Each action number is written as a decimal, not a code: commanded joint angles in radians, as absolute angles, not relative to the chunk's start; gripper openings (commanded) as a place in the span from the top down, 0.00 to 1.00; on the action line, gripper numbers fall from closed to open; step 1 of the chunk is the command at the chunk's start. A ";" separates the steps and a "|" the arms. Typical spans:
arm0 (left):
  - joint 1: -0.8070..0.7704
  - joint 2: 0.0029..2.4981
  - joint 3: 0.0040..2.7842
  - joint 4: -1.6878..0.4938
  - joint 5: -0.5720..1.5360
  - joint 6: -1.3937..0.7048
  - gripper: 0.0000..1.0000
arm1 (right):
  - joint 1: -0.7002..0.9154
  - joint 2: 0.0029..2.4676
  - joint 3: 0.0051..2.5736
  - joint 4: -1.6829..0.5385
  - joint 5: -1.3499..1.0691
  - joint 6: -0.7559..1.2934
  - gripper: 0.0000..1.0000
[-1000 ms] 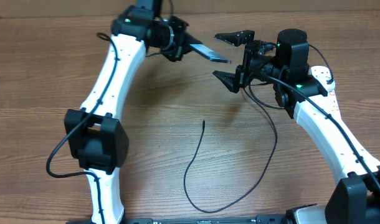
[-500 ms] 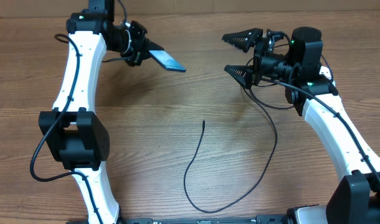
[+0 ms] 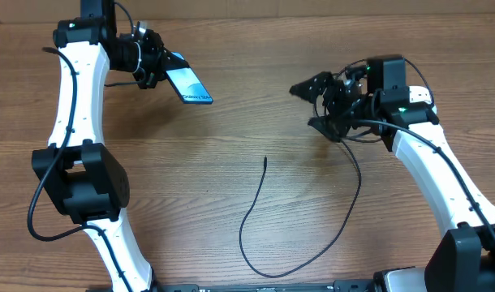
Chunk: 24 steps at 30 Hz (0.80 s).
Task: Plug charger to phone and switch on socket
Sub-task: 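Lower the right gripper over the black cable's USB-C end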
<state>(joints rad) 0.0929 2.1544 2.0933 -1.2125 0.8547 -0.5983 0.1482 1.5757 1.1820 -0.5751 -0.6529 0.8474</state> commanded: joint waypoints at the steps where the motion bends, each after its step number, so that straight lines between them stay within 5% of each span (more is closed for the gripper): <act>1: 0.091 2.120 2.111 -1.214 0.917 -0.545 0.96 | 0.207 1.564 1.198 -0.602 -0.458 0.773 0.00; 10: 0.105 2.120 2.111 -1.202 0.917 -0.546 0.95 | 0.409 1.564 1.200 -0.654 -0.148 0.758 0.01; 24: 0.151 2.120 2.111 -1.205 0.934 -0.553 0.96 | 0.512 1.659 1.200 -0.773 -0.053 0.758 0.01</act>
<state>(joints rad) 0.1547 2.1544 2.0933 -1.2053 0.8837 -0.5682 0.4786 1.6123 1.1820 -0.7757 -0.0803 0.7616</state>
